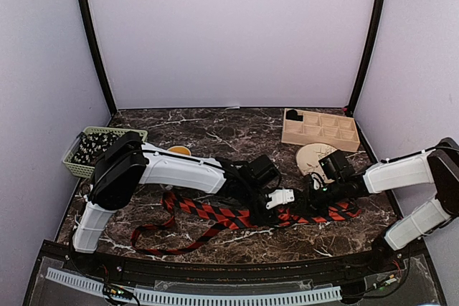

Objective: Roll the ties
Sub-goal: Tie the tie at the center of the board.

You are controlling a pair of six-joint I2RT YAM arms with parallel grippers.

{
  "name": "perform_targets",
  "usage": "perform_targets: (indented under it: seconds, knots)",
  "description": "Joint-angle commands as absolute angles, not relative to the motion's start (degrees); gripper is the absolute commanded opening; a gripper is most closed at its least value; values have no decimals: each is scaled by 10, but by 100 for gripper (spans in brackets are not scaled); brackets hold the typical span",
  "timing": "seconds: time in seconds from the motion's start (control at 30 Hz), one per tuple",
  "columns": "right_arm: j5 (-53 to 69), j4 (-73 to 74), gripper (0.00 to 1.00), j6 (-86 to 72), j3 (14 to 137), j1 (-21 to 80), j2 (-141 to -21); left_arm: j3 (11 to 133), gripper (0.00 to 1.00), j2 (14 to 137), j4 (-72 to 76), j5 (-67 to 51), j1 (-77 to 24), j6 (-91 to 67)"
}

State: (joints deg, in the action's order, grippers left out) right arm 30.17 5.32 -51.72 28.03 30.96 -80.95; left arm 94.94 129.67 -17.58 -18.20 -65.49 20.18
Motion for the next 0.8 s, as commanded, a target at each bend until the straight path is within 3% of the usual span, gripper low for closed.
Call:
perform_targets:
  seconds: [0.0, 0.13, 0.43, 0.77]
  knots:
    - [298, 61, 11, -510, 280, 308, -788, 933, 6, 1286, -192, -185, -660, 200]
    - [301, 59, 0, -510, 282, 307, -786, 933, 9, 1286, -192, -184, -659, 189]
    - [271, 112, 0, -508, 275, 301, -755, 901, 54, 1217, -161, -215, -615, 100]
    - [240, 176, 0, -503, 264, 264, -704, 797, 52, 1139, -128, -232, -575, 55]
